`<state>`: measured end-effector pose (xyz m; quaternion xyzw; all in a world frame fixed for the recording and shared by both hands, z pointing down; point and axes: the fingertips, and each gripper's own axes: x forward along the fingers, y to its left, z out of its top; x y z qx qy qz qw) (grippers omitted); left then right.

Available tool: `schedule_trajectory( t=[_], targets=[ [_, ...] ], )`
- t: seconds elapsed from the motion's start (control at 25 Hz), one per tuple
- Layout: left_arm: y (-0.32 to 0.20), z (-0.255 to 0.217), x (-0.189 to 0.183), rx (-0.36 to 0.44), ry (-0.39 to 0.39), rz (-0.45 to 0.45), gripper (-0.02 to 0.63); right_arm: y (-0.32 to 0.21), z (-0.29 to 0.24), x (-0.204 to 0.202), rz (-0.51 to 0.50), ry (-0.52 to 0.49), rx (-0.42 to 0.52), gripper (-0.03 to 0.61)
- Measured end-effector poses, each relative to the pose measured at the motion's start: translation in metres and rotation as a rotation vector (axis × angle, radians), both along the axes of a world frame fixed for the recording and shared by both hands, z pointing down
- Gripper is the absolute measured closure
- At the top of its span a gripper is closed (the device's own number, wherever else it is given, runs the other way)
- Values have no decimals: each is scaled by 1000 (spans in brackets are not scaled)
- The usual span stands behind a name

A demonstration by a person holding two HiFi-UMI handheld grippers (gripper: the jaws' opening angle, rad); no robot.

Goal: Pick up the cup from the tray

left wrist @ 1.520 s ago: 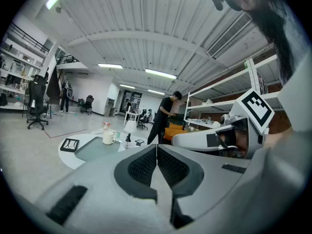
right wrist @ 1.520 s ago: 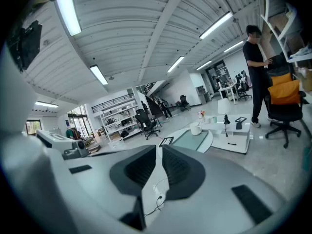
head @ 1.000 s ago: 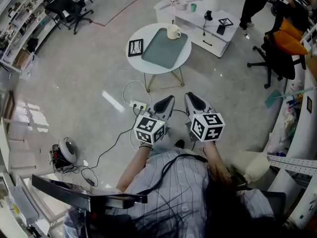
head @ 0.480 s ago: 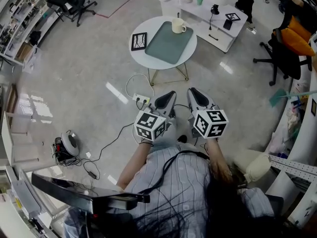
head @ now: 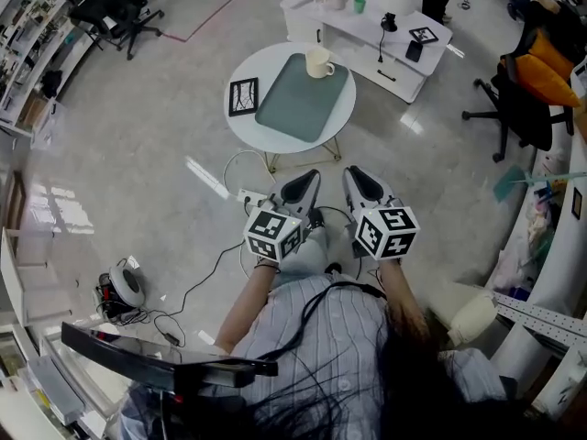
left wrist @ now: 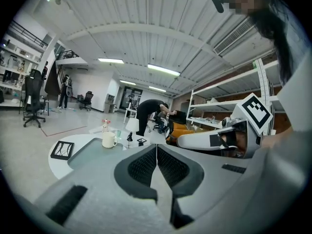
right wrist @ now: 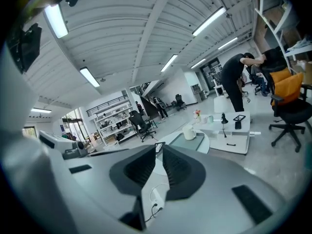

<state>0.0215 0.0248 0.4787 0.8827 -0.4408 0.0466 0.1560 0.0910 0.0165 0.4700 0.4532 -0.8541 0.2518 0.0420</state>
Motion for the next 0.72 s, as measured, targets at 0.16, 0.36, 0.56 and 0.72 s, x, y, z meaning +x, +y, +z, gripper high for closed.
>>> schedule_trajectory(
  t=[0.16,0.36,0.56,0.72],
  targets=[
    [-34,6,-1,-16,-1,11,600,-33,10,-1,2,17,-33,520],
    [-81,7,-14,-18,13,20,600,-77,11,-7,16,43,-44,520],
    [-121,9,-20,-22,15,58,600,-116,11,-7,56,55,-48,520],
    [-141,8,-19,-9,1,125,600,-141,13,-10,84,57,-53,520]
  ],
)
